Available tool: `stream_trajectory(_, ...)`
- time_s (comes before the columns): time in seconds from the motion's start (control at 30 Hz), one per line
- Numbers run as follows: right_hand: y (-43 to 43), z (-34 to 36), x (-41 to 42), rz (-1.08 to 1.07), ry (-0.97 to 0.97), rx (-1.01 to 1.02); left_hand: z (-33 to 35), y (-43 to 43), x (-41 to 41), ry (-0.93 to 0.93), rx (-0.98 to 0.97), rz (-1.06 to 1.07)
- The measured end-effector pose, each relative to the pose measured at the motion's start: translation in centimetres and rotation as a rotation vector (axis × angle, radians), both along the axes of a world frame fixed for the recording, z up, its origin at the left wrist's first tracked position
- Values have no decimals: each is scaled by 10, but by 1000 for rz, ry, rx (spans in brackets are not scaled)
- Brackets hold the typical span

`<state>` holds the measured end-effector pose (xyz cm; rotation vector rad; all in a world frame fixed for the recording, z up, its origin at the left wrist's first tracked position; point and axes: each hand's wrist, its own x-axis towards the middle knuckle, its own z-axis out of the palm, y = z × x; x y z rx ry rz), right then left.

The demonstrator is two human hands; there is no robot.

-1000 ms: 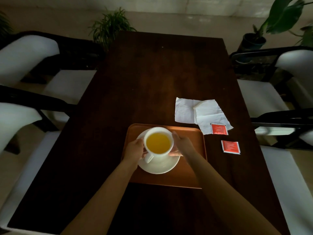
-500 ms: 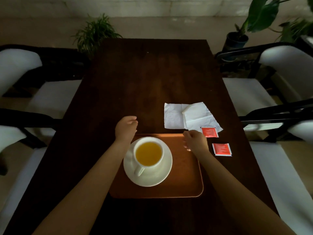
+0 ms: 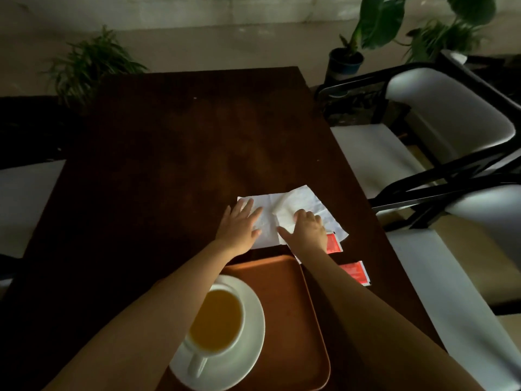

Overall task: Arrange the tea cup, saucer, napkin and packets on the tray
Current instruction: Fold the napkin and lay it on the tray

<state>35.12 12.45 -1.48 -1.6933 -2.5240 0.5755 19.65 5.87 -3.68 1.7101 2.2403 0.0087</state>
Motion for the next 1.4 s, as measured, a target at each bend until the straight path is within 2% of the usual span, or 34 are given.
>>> stream_trajectory(0.13, 1, -12, -12, -6, -31, 51, -17, 2, -5, 8, -55, -55)
stream_trajectory(0.33, 6, -19, -14, -59, 35, 133, -20, 2, -3, -21, 46, -27)
stream_trajectory(0.47, 3, -19, -20, 33, -84, 139, -19, 0, 0, -55, 49, -6)
stream_trajectory(0.73, 6, -6, -28, 12, -20, 187, -18, -2, -1, 12, -106, -57)
stream_trajectory(0.8, 8, 2, -24, -25, 68, 166, -16, -1, -2, 42, -135, -65)
stream_trajectory(0.9, 15, 29, -18, -200, 354, 50, -4, 3, -2, 18, -105, -63)
stream_trajectory(0.97, 21, 54, -12, -261, 520, -30, 12, 8, 3, -87, 11, -17)
stream_trajectory(1.0, 24, 66, -7, -260, 589, -57, 22, 11, 9, -204, 82, 52)
stream_trajectory(1.03, 25, 80, -2, -261, 670, -96, 35, 14, 14, -385, 148, 164)
stream_trajectory(1.1, 26, 106, 9, -290, 881, -252, 62, 17, 23, -871, 233, 427)
stream_trajectory(1.17, 25, 127, 23, -296, 1032, -404, 84, 17, 29, -1249, 268, 571)
stream_trajectory(1.23, 22, 142, 35, -266, 1108, -522, 99, 12, 31, -1417, 286, 560)
stream_trajectory(1.4, 12, 162, 53, -253, 1195, -782, 126, -3, 35, -1582, 256, 498)
